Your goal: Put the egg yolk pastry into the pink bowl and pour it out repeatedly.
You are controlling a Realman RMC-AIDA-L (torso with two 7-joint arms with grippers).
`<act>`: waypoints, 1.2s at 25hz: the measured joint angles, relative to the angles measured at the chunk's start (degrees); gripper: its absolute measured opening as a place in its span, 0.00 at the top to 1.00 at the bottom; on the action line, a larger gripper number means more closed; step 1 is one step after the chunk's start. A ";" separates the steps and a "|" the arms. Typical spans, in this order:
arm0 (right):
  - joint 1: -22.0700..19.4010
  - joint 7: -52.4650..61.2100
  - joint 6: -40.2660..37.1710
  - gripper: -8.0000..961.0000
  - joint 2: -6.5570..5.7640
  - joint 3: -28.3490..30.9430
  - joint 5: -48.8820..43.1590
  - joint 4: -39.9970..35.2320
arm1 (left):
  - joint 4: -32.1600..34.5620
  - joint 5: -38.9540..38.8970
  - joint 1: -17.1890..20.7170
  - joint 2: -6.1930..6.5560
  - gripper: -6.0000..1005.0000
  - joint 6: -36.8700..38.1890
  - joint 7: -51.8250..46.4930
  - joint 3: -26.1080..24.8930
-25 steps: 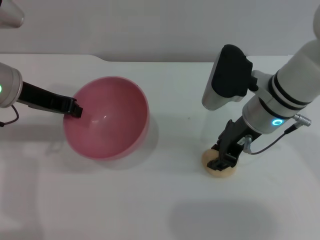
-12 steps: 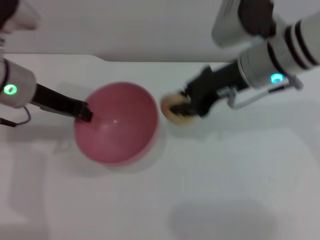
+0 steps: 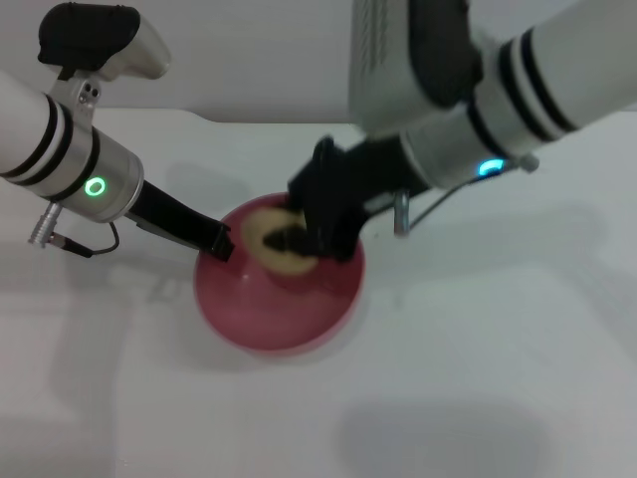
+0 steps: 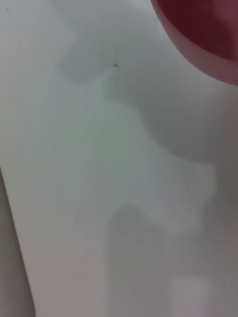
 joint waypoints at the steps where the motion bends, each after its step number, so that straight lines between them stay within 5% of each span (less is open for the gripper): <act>1: 0.07 0.01 -0.32 0.78 0.00 -1.21 -0.40 0.38 | -0.01 -0.01 -0.13 -0.03 1.00 0.11 -0.06 0.07; 5: 0.17 1.99 -1.37 0.82 0.00 -3.99 -2.23 0.99 | 0.05 -0.05 -0.53 -0.08 1.00 0.30 -0.18 0.12; 12: -0.64 4.62 -1.03 0.63 0.09 -2.99 -3.89 -0.20 | 0.45 -0.07 -0.41 0.13 1.00 0.97 -0.07 -0.25; 16: -2.14 6.81 0.28 0.52 0.12 2.37 -4.02 -1.25 | 1.52 -0.01 1.36 0.15 1.00 4.51 0.64 -0.16; 23: -7.48 8.75 4.94 0.44 -0.22 21.15 -4.18 1.19 | 13.15 -11.67 15.51 0.06 1.00 23.84 9.67 5.88; 30: -12.01 8.59 11.23 0.44 -0.89 31.15 -4.55 10.71 | 18.88 -29.73 29.29 0.12 1.00 51.97 35.32 21.85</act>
